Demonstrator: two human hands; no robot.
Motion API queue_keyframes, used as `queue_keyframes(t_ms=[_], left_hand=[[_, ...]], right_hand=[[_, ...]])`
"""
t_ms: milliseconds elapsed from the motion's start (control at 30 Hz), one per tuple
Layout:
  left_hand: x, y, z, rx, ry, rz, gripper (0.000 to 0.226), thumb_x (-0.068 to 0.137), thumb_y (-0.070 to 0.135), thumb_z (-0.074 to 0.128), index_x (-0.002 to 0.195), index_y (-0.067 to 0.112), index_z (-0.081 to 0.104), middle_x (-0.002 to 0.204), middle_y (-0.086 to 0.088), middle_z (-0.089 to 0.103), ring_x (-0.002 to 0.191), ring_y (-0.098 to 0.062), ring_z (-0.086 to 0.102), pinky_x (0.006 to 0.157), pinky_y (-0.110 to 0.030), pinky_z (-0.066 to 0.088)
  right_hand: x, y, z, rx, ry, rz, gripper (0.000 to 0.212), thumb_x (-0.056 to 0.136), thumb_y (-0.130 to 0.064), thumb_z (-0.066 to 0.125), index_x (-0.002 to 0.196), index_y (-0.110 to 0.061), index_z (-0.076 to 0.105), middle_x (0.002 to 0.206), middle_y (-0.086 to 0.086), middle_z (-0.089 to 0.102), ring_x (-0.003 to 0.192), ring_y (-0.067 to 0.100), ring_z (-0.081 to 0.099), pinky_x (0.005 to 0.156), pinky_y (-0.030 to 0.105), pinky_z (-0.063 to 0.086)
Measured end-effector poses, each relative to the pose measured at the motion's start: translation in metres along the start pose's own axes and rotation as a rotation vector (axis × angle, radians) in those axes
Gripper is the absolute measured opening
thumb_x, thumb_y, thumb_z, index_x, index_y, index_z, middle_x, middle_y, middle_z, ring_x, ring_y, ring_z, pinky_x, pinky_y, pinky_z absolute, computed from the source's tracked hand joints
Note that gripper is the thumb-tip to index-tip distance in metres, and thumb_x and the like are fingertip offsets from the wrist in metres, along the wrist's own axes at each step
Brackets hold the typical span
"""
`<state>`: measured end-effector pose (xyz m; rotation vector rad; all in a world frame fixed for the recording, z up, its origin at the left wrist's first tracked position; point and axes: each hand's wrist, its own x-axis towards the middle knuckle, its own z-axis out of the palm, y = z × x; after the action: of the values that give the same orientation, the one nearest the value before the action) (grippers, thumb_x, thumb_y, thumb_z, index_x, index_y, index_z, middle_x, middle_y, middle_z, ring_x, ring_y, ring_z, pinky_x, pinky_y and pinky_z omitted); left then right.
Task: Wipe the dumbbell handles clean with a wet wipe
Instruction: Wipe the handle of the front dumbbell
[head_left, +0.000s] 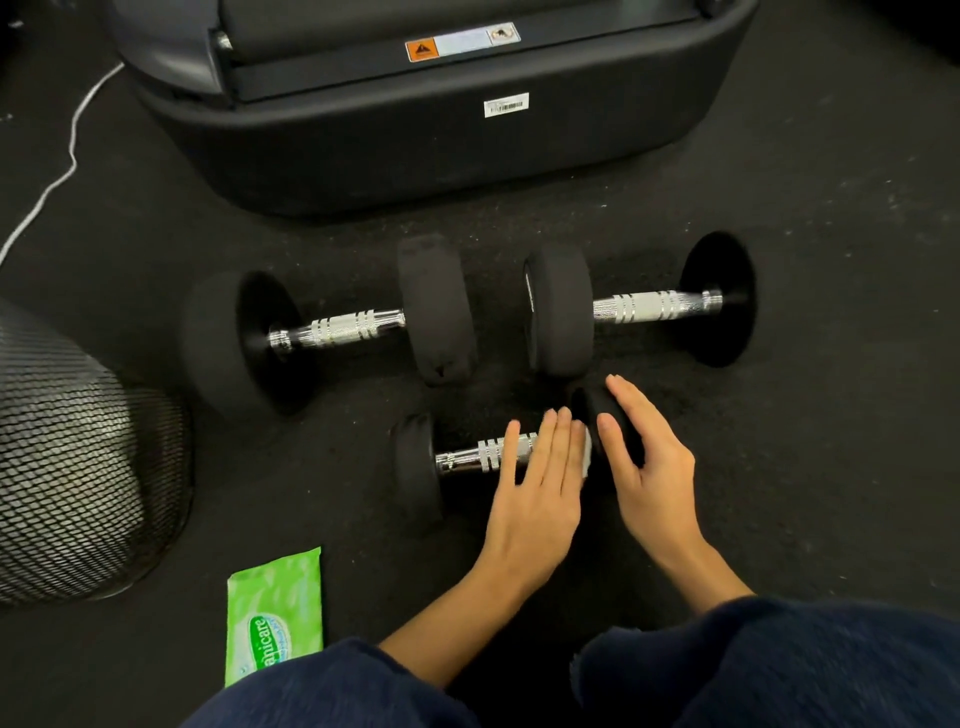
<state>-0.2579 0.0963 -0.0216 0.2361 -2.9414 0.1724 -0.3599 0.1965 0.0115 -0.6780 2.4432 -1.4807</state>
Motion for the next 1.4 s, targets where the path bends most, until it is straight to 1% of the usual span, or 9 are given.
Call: queue_keyframes(t_ms=[167, 333, 533, 600, 767, 867, 1000, 1267, 1400], left_hand=[[-0.007, 0.01, -0.009, 0.027, -0.019, 0.034, 0.053, 0.097, 0.021, 0.038, 0.146, 0.0, 0.037, 0.152, -0.021, 0.037, 0.143, -0.029, 0.034, 0.114, -0.067, -0.004], [0.015, -0.013, -0.017, 0.04, -0.135, -0.112, 0.062, 0.092, 0.024, 0.043, 0.149, 0.003, 0.033, 0.151, -0.018, 0.04, 0.14, -0.028, 0.039, 0.11, -0.068, -0.016], [0.0, -0.01, -0.02, -0.031, -0.115, -0.071, 0.065, 0.09, 0.026, 0.043, 0.15, 0.006, 0.03, 0.156, -0.014, 0.032, 0.144, -0.026, 0.032, 0.114, -0.059, -0.006], [0.006, -0.009, -0.021, 0.007, -0.104, -0.034, 0.062, 0.093, 0.026, 0.039, 0.15, 0.005, 0.028, 0.156, -0.016, 0.03, 0.146, -0.027, 0.028, 0.115, -0.059, -0.008], [0.016, -0.006, -0.019, 0.094, -0.137, -0.014, 0.061, 0.096, 0.025, 0.034, 0.151, 0.0, 0.022, 0.156, -0.02, 0.028, 0.147, -0.03, 0.023, 0.115, -0.06, -0.01], [0.011, -0.017, -0.018, 0.027, -0.134, -0.077, 0.062, 0.093, 0.025, 0.037, 0.15, 0.003, 0.027, 0.152, -0.016, 0.039, 0.144, -0.03, 0.031, 0.114, -0.06, -0.015], [0.007, -0.024, -0.02, -0.025, -0.144, -0.1, 0.065, 0.088, 0.026, 0.053, 0.147, 0.005, 0.036, 0.138, -0.012, 0.055, 0.141, -0.031, 0.037, 0.115, -0.059, -0.014], [0.023, -0.011, -0.021, 0.032, -0.122, 0.011, 0.055, 0.092, 0.02, 0.039, 0.144, 0.002, 0.039, 0.138, -0.011, 0.054, 0.144, -0.031, 0.03, 0.114, -0.062, -0.016], [0.009, -0.025, -0.011, 0.029, -0.096, 0.041, 0.054, 0.096, 0.018, 0.032, 0.15, 0.011, 0.034, 0.147, -0.007, 0.048, 0.144, -0.03, 0.032, 0.114, -0.064, -0.01]], right_hand=[[0.0, -0.001, 0.002, 0.014, 0.019, 0.006, 0.051, 0.094, -0.039, 0.048, 0.142, -0.022, 0.048, 0.146, -0.005, 0.048, 0.138, 0.003, 0.041, 0.114, 0.03, 0.036], [0.004, -0.002, 0.0, 0.0, 0.008, 0.011, 0.047, 0.096, -0.032, 0.052, 0.142, -0.022, 0.047, 0.146, -0.006, 0.049, 0.138, 0.004, 0.041, 0.115, 0.031, 0.036], [-0.003, -0.001, 0.0, 0.004, 0.005, 0.012, 0.049, 0.093, -0.039, 0.047, 0.141, -0.029, 0.043, 0.147, -0.009, 0.046, 0.138, 0.002, 0.039, 0.113, 0.021, 0.032], [-0.003, -0.001, 0.001, 0.002, 0.009, 0.007, 0.049, 0.093, -0.039, 0.047, 0.141, -0.029, 0.043, 0.147, -0.008, 0.046, 0.138, 0.003, 0.039, 0.112, 0.018, 0.031], [-0.001, -0.002, 0.001, 0.0, 0.002, 0.018, 0.051, 0.094, -0.038, 0.047, 0.143, -0.023, 0.046, 0.147, -0.004, 0.047, 0.139, 0.005, 0.04, 0.114, 0.029, 0.035], [-0.001, -0.002, -0.002, 0.004, -0.012, 0.023, 0.051, 0.094, -0.04, 0.048, 0.142, -0.026, 0.045, 0.148, -0.007, 0.046, 0.139, 0.004, 0.039, 0.115, 0.031, 0.035], [-0.003, -0.004, -0.001, 0.011, -0.007, 0.024, 0.05, 0.093, -0.042, 0.046, 0.142, -0.029, 0.043, 0.147, -0.007, 0.046, 0.139, 0.004, 0.038, 0.115, 0.032, 0.034], [-0.004, -0.007, 0.0, -0.002, 0.004, 0.04, 0.046, 0.096, -0.032, 0.05, 0.142, -0.027, 0.045, 0.148, -0.004, 0.046, 0.139, 0.006, 0.039, 0.115, 0.033, 0.034], [-0.005, -0.006, -0.002, -0.025, -0.011, 0.027, 0.05, 0.094, -0.039, 0.046, 0.143, -0.028, 0.044, 0.149, -0.004, 0.046, 0.14, 0.007, 0.038, 0.115, 0.035, 0.035]])
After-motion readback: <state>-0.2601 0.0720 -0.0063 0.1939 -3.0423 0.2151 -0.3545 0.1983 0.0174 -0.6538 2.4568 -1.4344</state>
